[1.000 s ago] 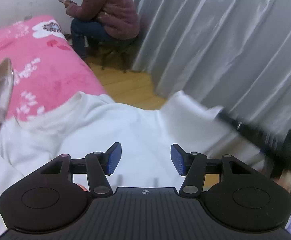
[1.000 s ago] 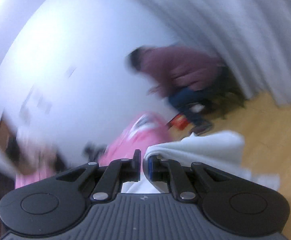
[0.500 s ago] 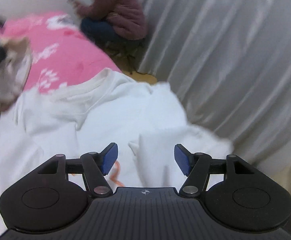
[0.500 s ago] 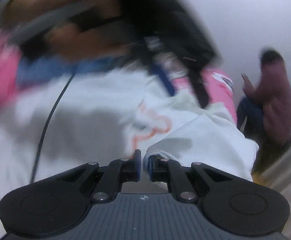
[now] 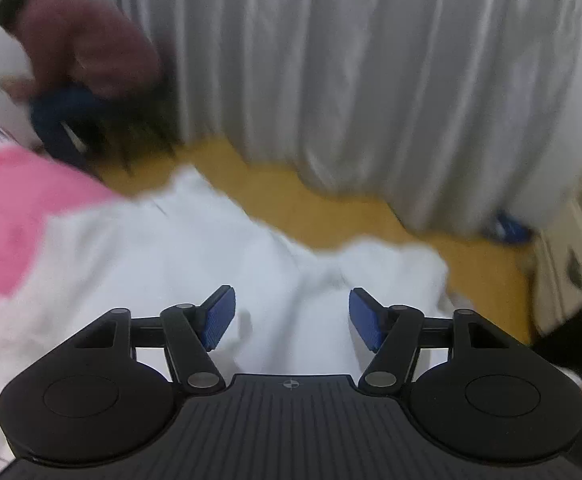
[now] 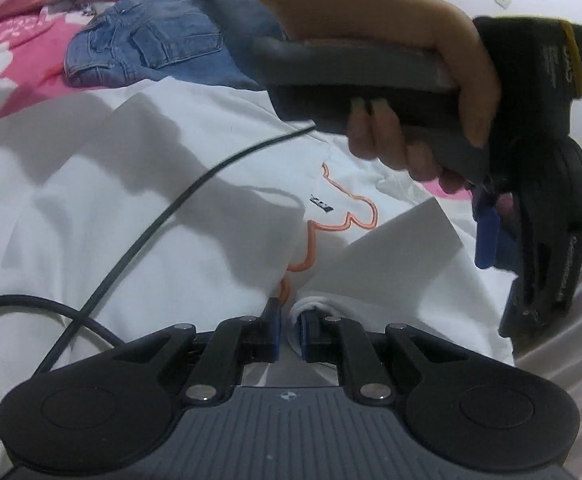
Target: Fold clothes
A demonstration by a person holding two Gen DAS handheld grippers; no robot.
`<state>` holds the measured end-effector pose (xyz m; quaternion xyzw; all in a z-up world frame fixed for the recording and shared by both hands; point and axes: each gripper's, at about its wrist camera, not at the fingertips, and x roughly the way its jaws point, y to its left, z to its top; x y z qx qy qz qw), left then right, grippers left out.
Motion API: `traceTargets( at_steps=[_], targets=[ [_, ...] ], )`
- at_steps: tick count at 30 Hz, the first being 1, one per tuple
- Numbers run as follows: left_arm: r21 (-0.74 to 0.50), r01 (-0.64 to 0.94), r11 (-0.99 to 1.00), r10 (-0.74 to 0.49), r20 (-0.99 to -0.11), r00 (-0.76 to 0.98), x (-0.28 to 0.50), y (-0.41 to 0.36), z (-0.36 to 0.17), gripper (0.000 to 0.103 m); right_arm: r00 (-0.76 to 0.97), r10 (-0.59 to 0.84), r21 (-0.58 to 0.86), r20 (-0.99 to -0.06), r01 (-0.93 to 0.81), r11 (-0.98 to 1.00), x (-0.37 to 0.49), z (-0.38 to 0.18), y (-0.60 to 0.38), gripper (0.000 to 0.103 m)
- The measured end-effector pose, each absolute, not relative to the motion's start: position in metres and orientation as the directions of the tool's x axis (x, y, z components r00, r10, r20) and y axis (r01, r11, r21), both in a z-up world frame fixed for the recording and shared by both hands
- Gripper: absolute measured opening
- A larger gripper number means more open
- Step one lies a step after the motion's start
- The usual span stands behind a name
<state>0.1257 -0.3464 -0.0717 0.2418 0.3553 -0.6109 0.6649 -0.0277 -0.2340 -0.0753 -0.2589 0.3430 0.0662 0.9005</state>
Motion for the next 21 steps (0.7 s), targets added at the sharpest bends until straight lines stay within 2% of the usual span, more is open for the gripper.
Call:
traceTargets(
  at_steps=[1,2,3,9,13,16,19,21],
  targets=[
    [-0.13,0.98,0.153,-0.633,-0.774,-0.004,0.129,-0.344,-0.075,0.019,0.753,-0.054,-0.404,-0.656,-0.291,0.867,-0.031,-0.073,-0.236,0.011],
    [-0.149,0.976,0.156,-0.64,-0.768,-0.015,0.131,-0.339,-0.076,0.004,0.751,-0.053,-0.397,-0.658,-0.286,0.872,-0.033,-0.073,-0.236,0.011],
    [-0.152,0.976,0.156,-0.661,-0.75,-0.011,0.132,-0.33,-0.073,0.0,0.75,-0.053,-0.392,-0.659,-0.282,0.876,-0.033,-0.073,-0.236,0.011],
    [-0.188,0.975,0.121,-0.804,-0.594,-0.014,0.12,-0.257,-0.032,0.0,0.751,-0.04,-0.357,-0.659,-0.266,0.895,-0.037,-0.076,-0.241,0.012],
    [-0.208,0.975,0.073,-0.832,-0.552,-0.056,0.104,-0.2,-0.012,0.0,0.748,-0.02,-0.31,-0.663,-0.25,0.917,-0.039,-0.074,-0.248,0.012],
    [-0.176,0.982,0.066,-0.83,-0.556,-0.044,0.093,-0.163,-0.009,0.0,0.749,-0.01,-0.321,-0.662,-0.272,0.907,-0.043,-0.073,-0.249,0.014],
    [-0.123,0.991,0.048,-0.79,-0.612,-0.038,0.085,-0.145,-0.02,0.0,0.732,0.018,-0.285,-0.681,-0.287,0.915,-0.048,-0.065,-0.255,0.024],
    [-0.07,0.997,0.027,-0.748,-0.664,-0.027,0.081,-0.14,-0.033,0.0,0.707,0.06,-0.198,-0.704,-0.277,0.94,-0.054,-0.054,-0.267,0.046]
  ],
)
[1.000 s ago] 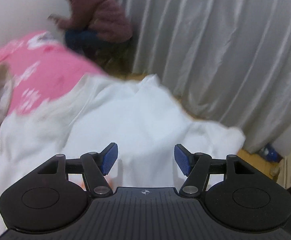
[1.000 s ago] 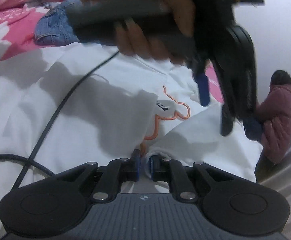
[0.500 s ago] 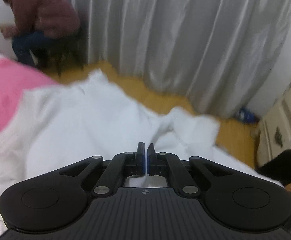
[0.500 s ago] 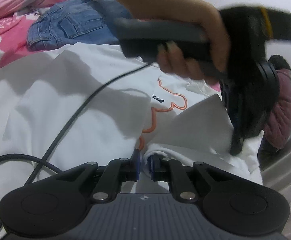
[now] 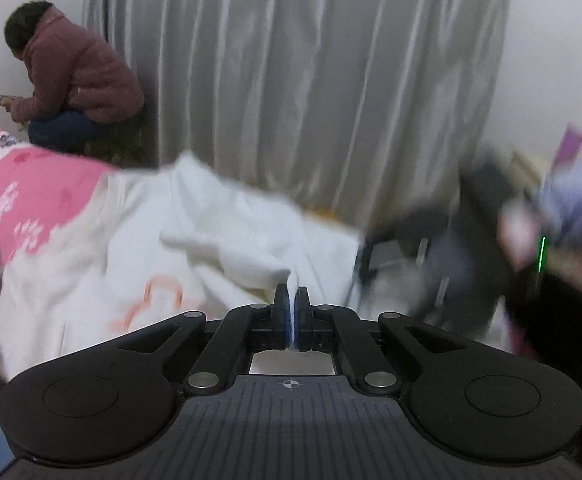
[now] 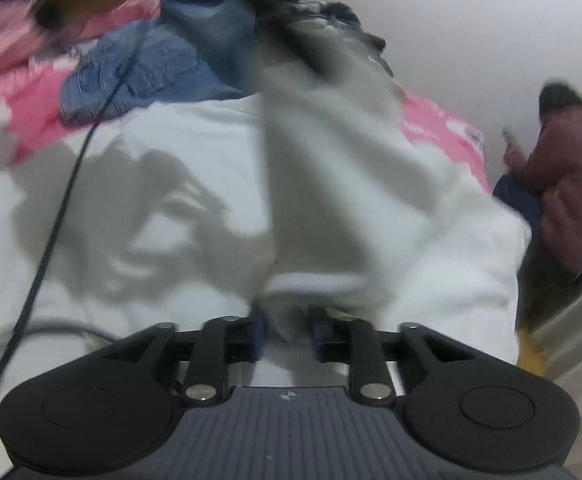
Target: Fold clothes
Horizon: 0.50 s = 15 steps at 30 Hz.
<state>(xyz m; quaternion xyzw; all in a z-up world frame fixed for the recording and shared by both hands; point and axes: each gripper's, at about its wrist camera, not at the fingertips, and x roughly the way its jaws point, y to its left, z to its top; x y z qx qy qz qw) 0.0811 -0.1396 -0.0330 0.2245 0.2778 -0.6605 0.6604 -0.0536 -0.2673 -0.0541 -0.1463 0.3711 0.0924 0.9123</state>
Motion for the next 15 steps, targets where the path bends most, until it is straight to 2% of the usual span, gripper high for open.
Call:
traceTargets(
  at_steps=[2,4,6,7,8,9,11,15],
  targets=[
    [0.001,1.0,-0.012,-0.698,-0.717,-0.008,0.074,-0.134,-0.048,0.002,0.689,0.113,-0.1,-0.716,-0.262,0.96,-0.061,-0.041,-0.282,0.051],
    [0.062,0.997,-0.05,-0.645,-0.764,0.015,0.067,-0.128,-0.063,0.01,0.673,0.168,-0.017,-0.72,-0.259,0.966,-0.067,-0.03,-0.294,0.058],
    [0.076,0.996,-0.054,-0.621,-0.784,0.026,0.066,-0.121,-0.068,0.024,0.674,0.208,0.056,-0.709,-0.24,0.969,-0.07,-0.02,-0.305,0.075],
    [0.069,0.997,-0.029,-0.629,-0.777,0.036,0.068,-0.118,-0.067,0.027,0.679,0.225,0.087,-0.699,-0.232,0.969,-0.07,-0.016,-0.31,0.077],
    [0.056,0.998,0.013,-0.646,-0.762,0.051,0.071,-0.114,-0.064,0.034,0.685,0.249,0.127,-0.684,-0.224,0.966,-0.067,-0.011,-0.315,0.077],
    [0.019,0.998,0.061,-0.666,-0.744,0.055,0.079,-0.109,-0.061,0.046,0.691,0.278,0.18,-0.667,-0.212,0.961,-0.062,-0.008,-0.319,0.077],
    [-0.093,0.984,0.153,-0.7,-0.713,0.041,0.099,-0.104,-0.058,0.056,0.698,0.322,0.28,-0.64,-0.178,0.943,-0.047,-0.005,-0.327,0.077],
    [-0.383,0.869,0.314,-0.753,-0.657,-0.017,0.146,-0.11,-0.067,0.056,0.686,0.382,0.449,-0.62,-0.089,0.889,-0.008,-0.011,-0.339,0.076]
  ],
)
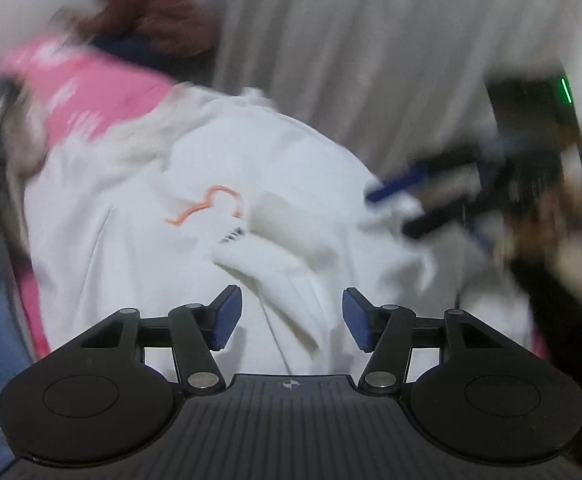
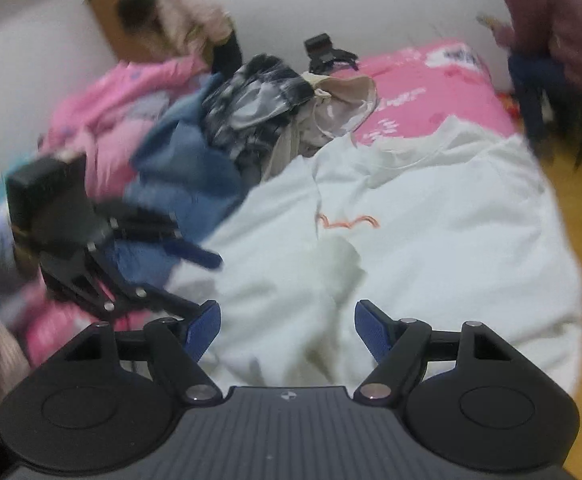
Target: Fold clothes
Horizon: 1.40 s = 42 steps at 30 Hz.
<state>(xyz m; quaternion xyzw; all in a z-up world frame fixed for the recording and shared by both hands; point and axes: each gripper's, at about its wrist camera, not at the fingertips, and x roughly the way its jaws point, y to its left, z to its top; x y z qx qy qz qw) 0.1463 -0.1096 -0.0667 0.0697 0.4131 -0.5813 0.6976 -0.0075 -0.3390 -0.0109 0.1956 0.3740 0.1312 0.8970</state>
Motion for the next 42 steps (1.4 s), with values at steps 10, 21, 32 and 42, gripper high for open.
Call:
traceTargets(
  at_steps=[10,21,32,42],
  targets=[
    [-0.561,0.706,0.432,-0.763,-0.645,-0.045,0.171,-0.13,-0.103,0.032,0.634,0.401,0.543,-0.661,0.037,0.839,0.029,-0.041,-0.332,0.06],
    [-0.499,0.788,0.361,-0.798,-0.602,-0.016,0.134,-0.091,-0.061,0.009,0.681,0.416,0.472,-0.603,-0.117,0.874,0.002,-0.019,-0.311,0.018],
    [-0.284,0.904,0.32,-0.675,-0.738,0.007,0.04,-0.031,-0.024,0.009,0.638,0.496,0.352,-0.589,-0.349,0.868,-0.064,0.001,-0.251,0.026],
    [-0.157,0.921,0.356,-0.45,-0.893,0.021,-0.005,-0.007,-0.032,0.018,0.414,0.602,0.351,-0.683,-0.537,0.767,-0.124,-0.028,-0.186,0.036]
  ],
)
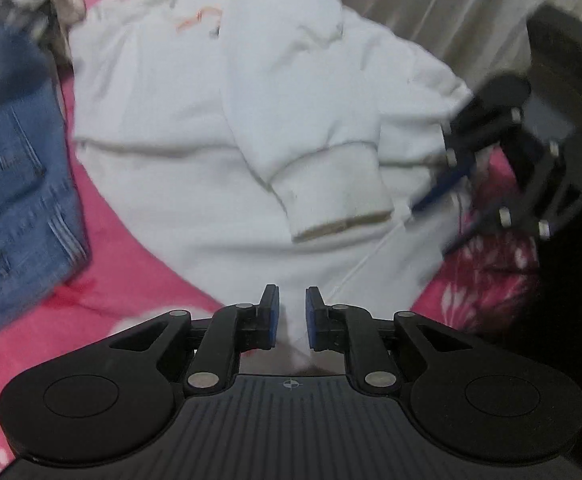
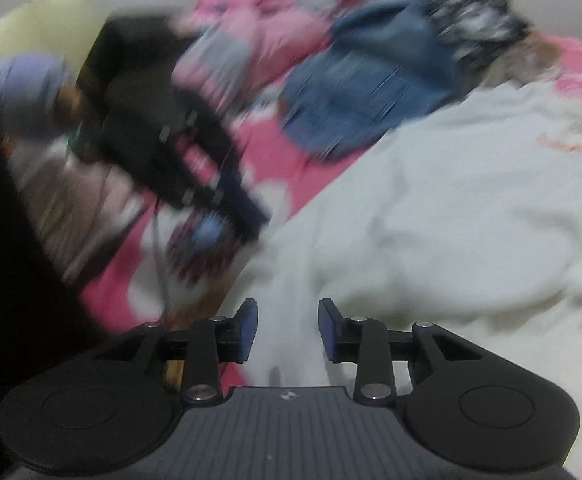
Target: Fold clothes
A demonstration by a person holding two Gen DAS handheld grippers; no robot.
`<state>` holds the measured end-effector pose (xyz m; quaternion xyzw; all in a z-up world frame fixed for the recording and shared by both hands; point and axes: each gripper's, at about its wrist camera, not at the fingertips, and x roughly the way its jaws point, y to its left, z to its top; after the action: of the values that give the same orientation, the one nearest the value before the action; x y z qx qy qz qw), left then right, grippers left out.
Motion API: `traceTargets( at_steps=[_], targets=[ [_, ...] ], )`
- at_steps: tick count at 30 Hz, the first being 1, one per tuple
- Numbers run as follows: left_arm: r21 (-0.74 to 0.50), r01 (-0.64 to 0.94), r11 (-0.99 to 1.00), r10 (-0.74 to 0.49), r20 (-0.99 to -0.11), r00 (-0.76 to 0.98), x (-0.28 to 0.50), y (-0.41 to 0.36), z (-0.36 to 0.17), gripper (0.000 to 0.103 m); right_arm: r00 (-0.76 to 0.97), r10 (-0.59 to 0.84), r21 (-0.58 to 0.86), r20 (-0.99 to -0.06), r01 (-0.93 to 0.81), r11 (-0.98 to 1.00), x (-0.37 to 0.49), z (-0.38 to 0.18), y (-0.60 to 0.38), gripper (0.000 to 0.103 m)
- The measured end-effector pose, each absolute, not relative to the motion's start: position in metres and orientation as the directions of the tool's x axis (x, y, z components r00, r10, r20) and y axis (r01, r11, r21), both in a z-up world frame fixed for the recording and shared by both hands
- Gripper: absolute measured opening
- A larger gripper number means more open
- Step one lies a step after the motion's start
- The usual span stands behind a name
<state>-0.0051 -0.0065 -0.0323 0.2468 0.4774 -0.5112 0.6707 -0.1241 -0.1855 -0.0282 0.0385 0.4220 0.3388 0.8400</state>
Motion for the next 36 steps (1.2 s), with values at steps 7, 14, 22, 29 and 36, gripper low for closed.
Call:
traceTargets(
  at_steps=[7,14,22,29,36],
  targets=[
    [-0.25,0.908,0.335,-0.606,-0.796,0.004,0.013,-0.035,-0.032,0.06,0.588,0.46,0.328,-0.665,-0.324,0.888,-0.132,-0.01,-0.224,0.056],
    [0.002,0.986,0.167,-0.604,-0.79,0.103,-0.03,-0.044,-0.061,0.061,0.601,0.497,0.546,-0.626,-0.117,0.83,-0.111,-0.032,-0.247,0.057],
    [0.229,0.973,0.034,-0.643,-0.74,0.196,-0.061,-0.036,-0.079,0.003,0.627,0.403,0.465,-0.667,-0.073,0.883,-0.108,-0.029,-0.251,0.057],
    [0.241,0.969,0.053,-0.658,-0.721,0.215,-0.065,-0.026,-0.054,0.002,0.571,0.328,0.387,-0.753,-0.019,0.922,-0.118,-0.048,-0.257,0.056],
    [0.182,0.983,0.013,-0.519,-0.839,0.162,-0.065,-0.019,-0.076,0.007,0.6,0.307,0.418,-0.739,0.05,0.907,-0.13,-0.048,-0.272,0.055]
  ],
)
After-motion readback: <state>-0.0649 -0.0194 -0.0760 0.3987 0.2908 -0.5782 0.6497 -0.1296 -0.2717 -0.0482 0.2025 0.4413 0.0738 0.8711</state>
